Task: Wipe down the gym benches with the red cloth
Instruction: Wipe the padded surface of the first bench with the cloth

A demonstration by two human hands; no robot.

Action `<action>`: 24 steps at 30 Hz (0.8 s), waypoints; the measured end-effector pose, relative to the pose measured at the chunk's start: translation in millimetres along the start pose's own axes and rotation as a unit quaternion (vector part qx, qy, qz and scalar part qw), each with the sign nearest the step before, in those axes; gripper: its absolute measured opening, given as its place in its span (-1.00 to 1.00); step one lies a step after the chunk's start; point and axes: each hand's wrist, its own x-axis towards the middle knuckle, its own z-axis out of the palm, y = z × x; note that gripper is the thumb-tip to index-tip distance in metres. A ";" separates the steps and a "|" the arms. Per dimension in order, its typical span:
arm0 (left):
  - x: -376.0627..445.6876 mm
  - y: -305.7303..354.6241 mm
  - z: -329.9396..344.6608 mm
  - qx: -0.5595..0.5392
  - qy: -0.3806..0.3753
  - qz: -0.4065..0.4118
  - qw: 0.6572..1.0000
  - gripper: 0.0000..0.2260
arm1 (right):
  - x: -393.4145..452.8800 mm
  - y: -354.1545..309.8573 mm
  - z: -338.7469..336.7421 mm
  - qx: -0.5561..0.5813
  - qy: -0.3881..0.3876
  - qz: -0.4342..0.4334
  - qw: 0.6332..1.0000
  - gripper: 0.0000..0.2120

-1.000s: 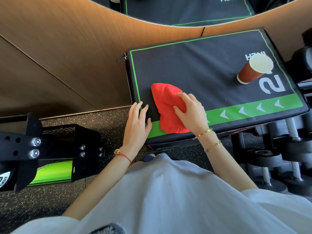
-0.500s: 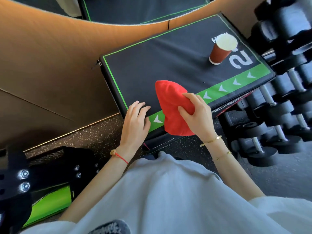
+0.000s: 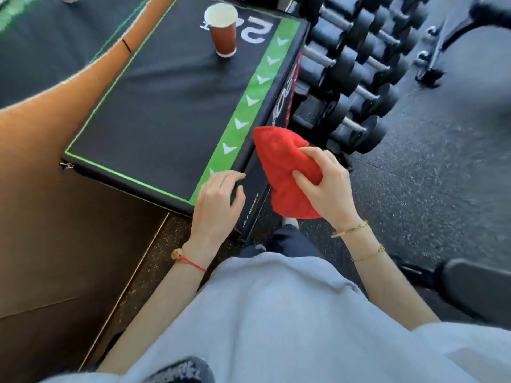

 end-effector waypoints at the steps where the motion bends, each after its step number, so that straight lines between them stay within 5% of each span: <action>1: -0.9 4.4 2.6 -0.008 -0.017 0.020 1.000 -0.78 | -12.6 3.3 -6.5 -0.004 0.016 0.018 1.000 -0.66; 13: -26.5 91.1 53.8 -0.045 -0.144 0.226 0.962 -0.79 | -172.9 54.6 -71.9 -0.032 0.181 0.201 0.962 -0.67; 24: -126.9 217.3 118.7 -0.087 -0.202 0.329 0.918 -0.79 | -339.9 101.8 -160.1 -0.049 0.263 0.275 0.923 -0.68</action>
